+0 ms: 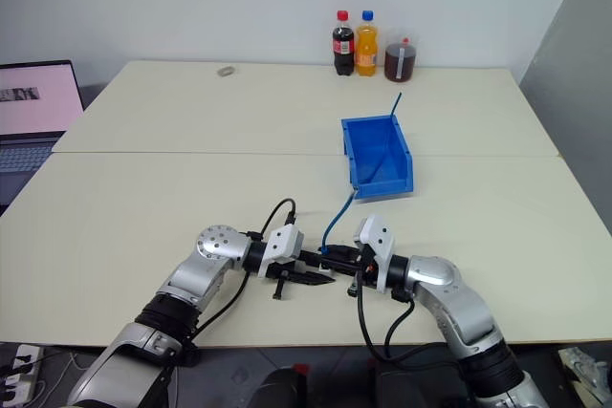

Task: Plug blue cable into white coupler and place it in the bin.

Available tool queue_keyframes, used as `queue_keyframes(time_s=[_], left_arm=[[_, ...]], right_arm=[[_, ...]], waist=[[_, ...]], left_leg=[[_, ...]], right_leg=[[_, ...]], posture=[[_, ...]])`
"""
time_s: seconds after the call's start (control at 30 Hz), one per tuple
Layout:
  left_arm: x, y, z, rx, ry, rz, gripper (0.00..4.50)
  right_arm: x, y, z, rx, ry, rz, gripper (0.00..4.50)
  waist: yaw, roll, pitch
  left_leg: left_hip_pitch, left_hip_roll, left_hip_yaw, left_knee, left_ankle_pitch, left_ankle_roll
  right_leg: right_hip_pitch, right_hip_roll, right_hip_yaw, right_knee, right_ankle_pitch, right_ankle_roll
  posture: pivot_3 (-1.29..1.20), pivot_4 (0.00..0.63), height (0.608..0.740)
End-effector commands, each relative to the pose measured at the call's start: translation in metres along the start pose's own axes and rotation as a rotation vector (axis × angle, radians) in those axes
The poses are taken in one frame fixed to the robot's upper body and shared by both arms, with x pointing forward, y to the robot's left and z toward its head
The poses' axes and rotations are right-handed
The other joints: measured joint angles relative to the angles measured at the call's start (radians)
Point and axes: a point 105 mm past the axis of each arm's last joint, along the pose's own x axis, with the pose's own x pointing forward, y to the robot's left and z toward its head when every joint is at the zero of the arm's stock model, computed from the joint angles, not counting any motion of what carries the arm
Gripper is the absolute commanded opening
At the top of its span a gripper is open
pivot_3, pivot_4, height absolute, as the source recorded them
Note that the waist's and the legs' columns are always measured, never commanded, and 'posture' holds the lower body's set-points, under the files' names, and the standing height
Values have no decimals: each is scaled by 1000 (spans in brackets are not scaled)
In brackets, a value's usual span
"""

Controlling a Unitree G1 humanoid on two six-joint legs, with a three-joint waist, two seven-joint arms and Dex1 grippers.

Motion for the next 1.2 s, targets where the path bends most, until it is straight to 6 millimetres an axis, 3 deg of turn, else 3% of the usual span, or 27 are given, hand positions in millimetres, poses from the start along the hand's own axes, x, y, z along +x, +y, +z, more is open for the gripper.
queue_keyframes(time_s=[0.03,0.8,1.2], left_arm=[[-3,-7,-20,-66,62,1,792],[-10,-11,-26,-70,67,-5,792],[-10,-9,-26,-64,69,-12,792]], right_arm=[[-2,-1,6,-30,-10,9,179],[-5,-1,1,-34,13,15,179],[6,1,6,-63,-4,18,179]], waist=[[0,0,0],[-3,0,-1],[-4,0,-1]], left_leg=[[0,0,0,0,0,0],[2,0,0,0,0,0],[3,1,0,0,0,0]], right_leg=[[0,0,0,0,0,0],[0,1,1,2,0,0],[0,2,1,3,-1,1]], posture=[[0,150,740],[0,150,740],[0,150,740]])
